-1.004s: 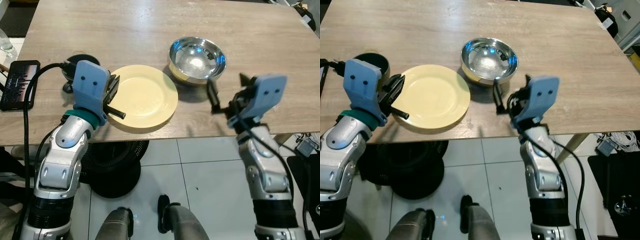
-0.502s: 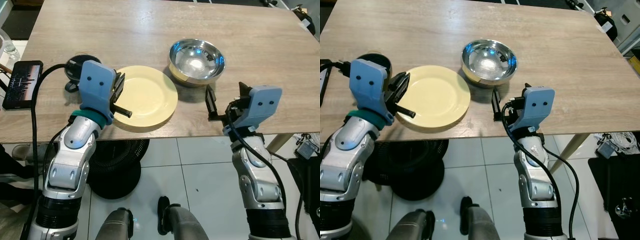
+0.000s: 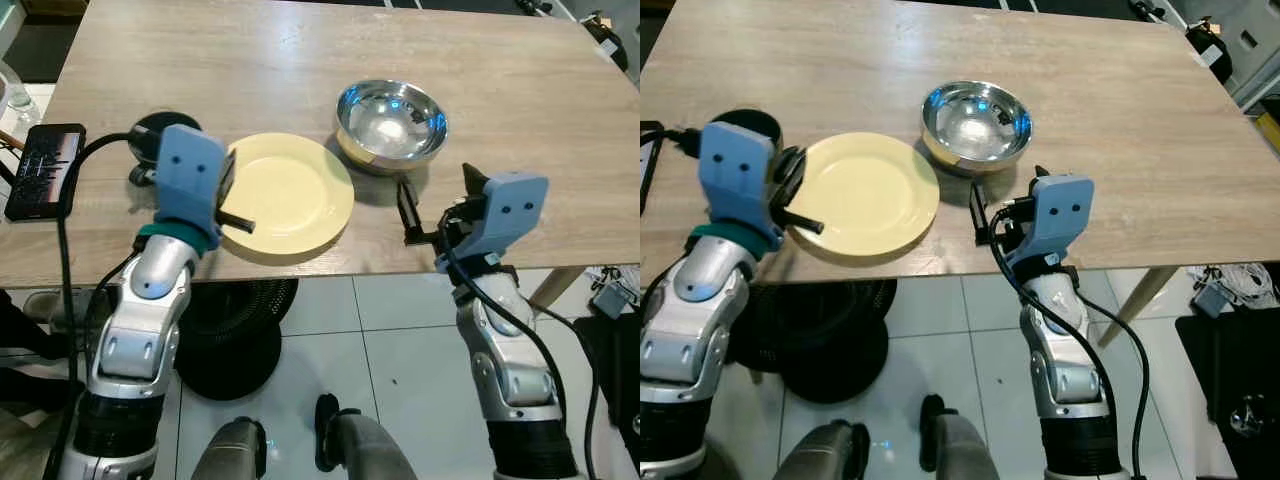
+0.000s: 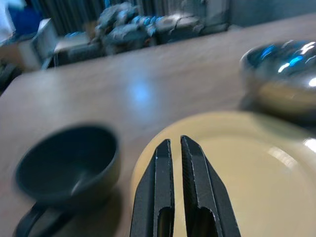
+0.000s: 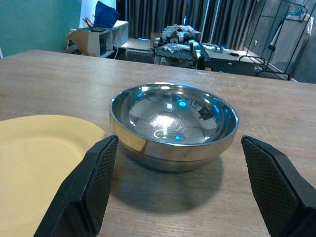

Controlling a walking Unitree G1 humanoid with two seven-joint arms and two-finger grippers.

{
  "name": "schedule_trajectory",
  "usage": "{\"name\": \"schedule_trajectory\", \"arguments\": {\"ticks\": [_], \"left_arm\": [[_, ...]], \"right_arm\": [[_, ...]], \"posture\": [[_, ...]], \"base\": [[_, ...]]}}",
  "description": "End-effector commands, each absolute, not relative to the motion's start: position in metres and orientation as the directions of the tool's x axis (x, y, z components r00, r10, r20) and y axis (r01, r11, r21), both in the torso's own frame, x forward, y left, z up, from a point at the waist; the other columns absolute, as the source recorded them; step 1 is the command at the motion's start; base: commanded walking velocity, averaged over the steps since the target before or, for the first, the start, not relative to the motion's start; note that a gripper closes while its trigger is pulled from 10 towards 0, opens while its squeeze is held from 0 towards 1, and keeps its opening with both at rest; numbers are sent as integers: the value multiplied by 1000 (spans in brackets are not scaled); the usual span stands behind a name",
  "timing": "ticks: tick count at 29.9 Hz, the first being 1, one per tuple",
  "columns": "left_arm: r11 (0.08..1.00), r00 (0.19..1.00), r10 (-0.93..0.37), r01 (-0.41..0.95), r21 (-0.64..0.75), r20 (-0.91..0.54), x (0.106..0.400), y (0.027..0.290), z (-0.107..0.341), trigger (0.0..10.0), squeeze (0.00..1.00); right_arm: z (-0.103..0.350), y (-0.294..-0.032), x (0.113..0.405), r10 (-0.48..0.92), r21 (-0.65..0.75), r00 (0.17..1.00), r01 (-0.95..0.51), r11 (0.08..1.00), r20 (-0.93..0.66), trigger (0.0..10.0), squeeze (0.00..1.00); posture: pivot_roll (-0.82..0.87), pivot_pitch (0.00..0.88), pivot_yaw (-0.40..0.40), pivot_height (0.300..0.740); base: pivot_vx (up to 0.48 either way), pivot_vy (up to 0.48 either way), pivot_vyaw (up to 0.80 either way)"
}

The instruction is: Setting the table

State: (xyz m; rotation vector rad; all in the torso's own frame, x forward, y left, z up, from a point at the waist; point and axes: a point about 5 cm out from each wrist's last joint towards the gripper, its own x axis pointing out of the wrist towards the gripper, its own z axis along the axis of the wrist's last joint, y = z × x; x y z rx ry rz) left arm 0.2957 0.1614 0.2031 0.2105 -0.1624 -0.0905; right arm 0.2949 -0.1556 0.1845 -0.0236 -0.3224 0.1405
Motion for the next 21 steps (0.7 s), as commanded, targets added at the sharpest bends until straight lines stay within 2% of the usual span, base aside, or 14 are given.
{"name": "schedule_trajectory", "arguments": {"ticks": [1, 5, 6, 7, 8, 10, 15, 20, 21], "left_arm": [[982, 995, -82, 71, 172, 56, 285, 190, 193, 10000, 0], [980, 994, -108, 102, 168, 29, 285, 200, 193, 10000, 0], [978, 994, -109, 104, 179, 16, 287, 210, 195, 10000, 694], [978, 994, -109, 104, 179, 16, 287, 210, 195, 10000, 694], [977, 994, -113, 108, 187, 16, 289, 216, 199, 10000, 1000], [972, 994, -106, 97, 213, 32, 292, 221, 205, 10000, 1000], [972, 993, -111, 101, 212, 37, 292, 221, 208, 10000, 1000], [977, 989, -145, 145, 154, -11, 288, 220, 204, 10000, 1000], [971, 980, -188, 194, 136, -59, 285, 219, 200, 10000, 0]], "right_arm": [[183, -177, 305, 93, -62, 954, -79, 995, 284, 10000, 0], [185, -183, 309, 82, -68, 955, -65, 996, 285, 10000, 0], [187, -189, 315, 69, -75, 955, -49, 996, 287, 10000, 0], [187, -189, 315, 69, -75, 955, -49, 996, 287, 10000, 0], [189, -195, 319, 52, -81, 956, -29, 996, 290, 10000, 0], [191, -204, 324, 19, -86, 956, 6, 996, 291, 10000, 0], [191, -209, 326, 5, -88, 957, 22, 996, 289, 10000, 0], [189, -210, 327, 3, -91, 960, 24, 996, 281, 10000, 0], [188, -210, 328, 6, -93, 960, 20, 995, 279, 10000, 0]], "posture": [[132, 129, -65, 740], [137, 135, -66, 740], [139, 135, -59, 740], [139, 135, -59, 740], [138, 134, -51, 740], [140, 134, -44, 740], [141, 136, -41, 740], [142, 140, -46, 740], [141, 142, -47, 740]], "base": [[0, 0, 0], [0, 0, 0], [0, 0, 0], [0, 0, 0], [0, 0, 0], [0, 0, 0], [0, 0, 0], [0, 0, 0], [0, 0, 0]]}}
